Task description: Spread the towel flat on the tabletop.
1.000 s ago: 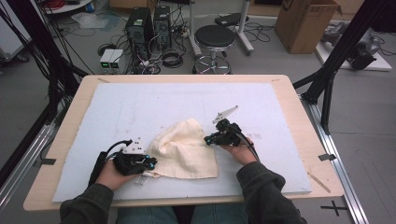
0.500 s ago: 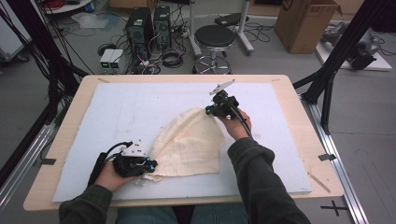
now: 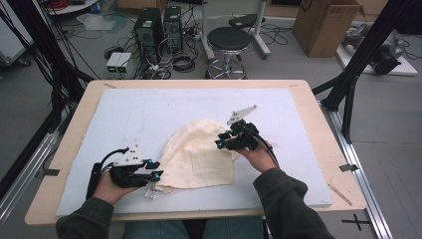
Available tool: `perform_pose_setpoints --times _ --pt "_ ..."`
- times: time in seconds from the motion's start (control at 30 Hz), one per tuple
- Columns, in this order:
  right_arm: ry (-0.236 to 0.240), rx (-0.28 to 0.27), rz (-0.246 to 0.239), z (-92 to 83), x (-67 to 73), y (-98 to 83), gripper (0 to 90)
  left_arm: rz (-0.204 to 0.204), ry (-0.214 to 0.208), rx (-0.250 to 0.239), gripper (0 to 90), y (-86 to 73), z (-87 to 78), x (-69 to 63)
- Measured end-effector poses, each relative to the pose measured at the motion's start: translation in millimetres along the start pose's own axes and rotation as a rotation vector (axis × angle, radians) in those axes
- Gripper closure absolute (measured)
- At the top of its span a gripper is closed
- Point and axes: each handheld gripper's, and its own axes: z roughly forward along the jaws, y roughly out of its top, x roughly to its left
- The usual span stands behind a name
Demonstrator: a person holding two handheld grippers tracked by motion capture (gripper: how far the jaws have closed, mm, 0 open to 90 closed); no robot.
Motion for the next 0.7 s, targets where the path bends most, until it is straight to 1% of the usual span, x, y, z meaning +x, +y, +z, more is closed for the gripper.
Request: perform_pose_setpoints --times 0.03,0.07,0.1,0.13,0.17,0.2,0.23,0.27,0.3,0.33,0.4,0.43,0.47,0.5,0.53,0.57,0.6,0.63,0.67,0.7 --pt "0.013 -0.019 -0.010 -3.8 6.4 -4.8 65.8 -0.001 0.005 -0.004 64.1 -1.4 -3.5 1.8" --pt "0.044 -0.017 -0.028 -7.6 16.6 -14.7 64.9 -0.014 0.007 -0.011 64.2 -3.2 -5.9 2.8" --pt "0.052 -0.013 -0.037 -8.8 22.0 -19.9 64.6 -0.019 0.009 -0.001 65.1 -7.2 -9.7 5.3" --pt "0.061 -0.011 -0.043 -9.8 25.9 -25.1 64.5 -0.019 0.009 -0.001 66.5 -7.2 -9.7 5.3" --pt "0.073 -0.006 -0.050 -10.6 29.2 -30.0 63.8 -0.027 0.002 0.017 67.2 -12.0 -10.0 5.2" --pt "0.079 -0.006 -0.063 -11.1 32.2 -34.5 63.1 -0.026 -0.001 0.031 67.7 -13.9 -9.0 5.0" --pt "0.089 0.000 -0.065 -11.1 34.9 -39.1 62.0 -0.026 -0.001 0.031 68.2 -13.9 -9.0 5.0" --pt "0.100 0.006 -0.073 -10.2 36.5 -43.6 60.2 -0.025 -0.008 0.044 68.1 -15.4 -7.6 4.5" --pt "0.115 0.019 -0.074 -8.8 38.9 -48.0 59.1 -0.018 -0.018 0.063 67.4 -16.1 -3.8 2.9" --pt "0.128 0.033 -0.086 -6.6 40.4 -52.1 58.1 -0.018 -0.018 0.063 67.0 -16.1 -3.8 2.9" --pt "0.134 0.072 -0.110 -1.6 43.9 -58.8 58.0 -0.012 -0.037 0.076 65.6 -15.4 1.3 0.7" --pt "0.124 0.088 -0.124 1.0 45.7 -61.2 58.1 -0.010 -0.044 0.083 65.3 -15.0 4.7 -0.4" --pt "0.122 0.101 -0.127 3.5 47.5 -63.1 59.1 -0.011 -0.053 0.090 65.3 -14.8 8.4 -1.5" --pt "0.119 0.099 -0.134 5.8 48.5 -64.6 60.4 -0.016 -0.071 0.110 65.4 -13.9 16.8 -3.1" --pt "0.119 0.099 -0.134 5.8 48.5 -64.6 60.4 -0.016 -0.071 0.110 65.6 -13.9 16.8 -3.1" --pt "0.115 0.085 -0.130 6.1 48.5 -65.6 67.0 -0.010 -0.081 0.124 66.0 -13.2 20.9 -3.6" --pt "0.113 0.086 -0.131 5.6 47.7 -65.6 73.0 -0.010 -0.081 0.135 66.5 -12.3 24.8 -4.4" --pt "0.112 0.087 -0.136 5.6 47.1 -65.6 76.0 -0.006 -0.077 0.137 68.0 -11.0 27.9 -5.2" --pt "0.114 0.086 -0.136 5.8 46.5 -65.4 79.4 -0.005 -0.073 0.130 69.8 -7.7 31.6 -5.2" --pt "0.117 0.087 -0.136 5.7 45.8 -65.3 84.1 -0.005 -0.073 0.130 73.5 -7.7 31.6 -5.2"
